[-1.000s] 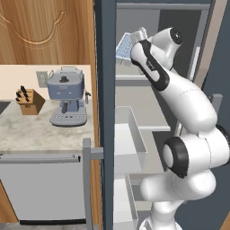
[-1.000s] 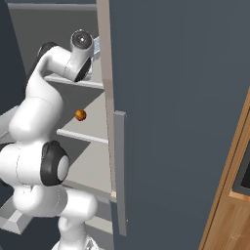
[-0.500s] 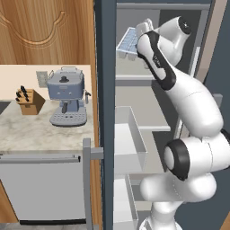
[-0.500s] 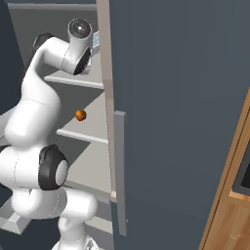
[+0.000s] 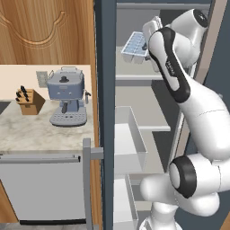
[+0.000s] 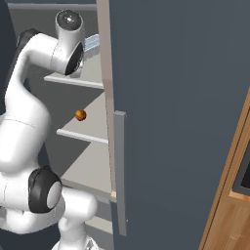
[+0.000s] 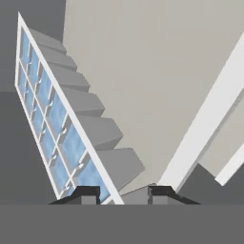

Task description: Open the freezer door, pick up the ice cube tray from the freezer, and place it on the dining counter.

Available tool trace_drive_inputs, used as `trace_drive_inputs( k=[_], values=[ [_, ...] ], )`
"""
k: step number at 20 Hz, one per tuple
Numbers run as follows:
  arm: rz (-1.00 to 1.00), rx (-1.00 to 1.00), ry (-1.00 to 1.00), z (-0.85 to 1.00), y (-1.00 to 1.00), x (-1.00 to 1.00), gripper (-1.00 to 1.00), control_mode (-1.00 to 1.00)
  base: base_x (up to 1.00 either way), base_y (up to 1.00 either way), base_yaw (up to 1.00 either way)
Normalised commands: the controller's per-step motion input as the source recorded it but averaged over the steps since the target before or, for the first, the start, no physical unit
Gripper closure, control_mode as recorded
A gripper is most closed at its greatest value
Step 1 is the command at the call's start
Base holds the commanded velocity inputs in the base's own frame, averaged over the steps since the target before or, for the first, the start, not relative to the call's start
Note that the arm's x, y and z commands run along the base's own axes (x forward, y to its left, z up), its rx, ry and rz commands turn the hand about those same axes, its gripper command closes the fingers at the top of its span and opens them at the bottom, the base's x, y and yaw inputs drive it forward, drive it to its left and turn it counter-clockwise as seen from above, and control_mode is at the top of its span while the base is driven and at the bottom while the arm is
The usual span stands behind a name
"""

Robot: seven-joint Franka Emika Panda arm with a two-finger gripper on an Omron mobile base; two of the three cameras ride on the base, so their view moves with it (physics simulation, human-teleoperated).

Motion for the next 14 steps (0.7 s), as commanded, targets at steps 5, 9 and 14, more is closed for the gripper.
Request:
trace_drive_inputs(
  k=[5,9,14],
  values=[
    [0.00,0.00,0.00,0.03,0.00,-0.95,1.00,-1.00,0.00,0.00,0.00],
    [0.00,0.00,0.03,0.05,0.00,-0.91,1.00,-1.00,0.00,0.00,0.00],
    [0.01,0.00,0.04,-0.03,0.00,-0.96,1.00,-1.00,0.00,0.00,0.00]
  ],
)
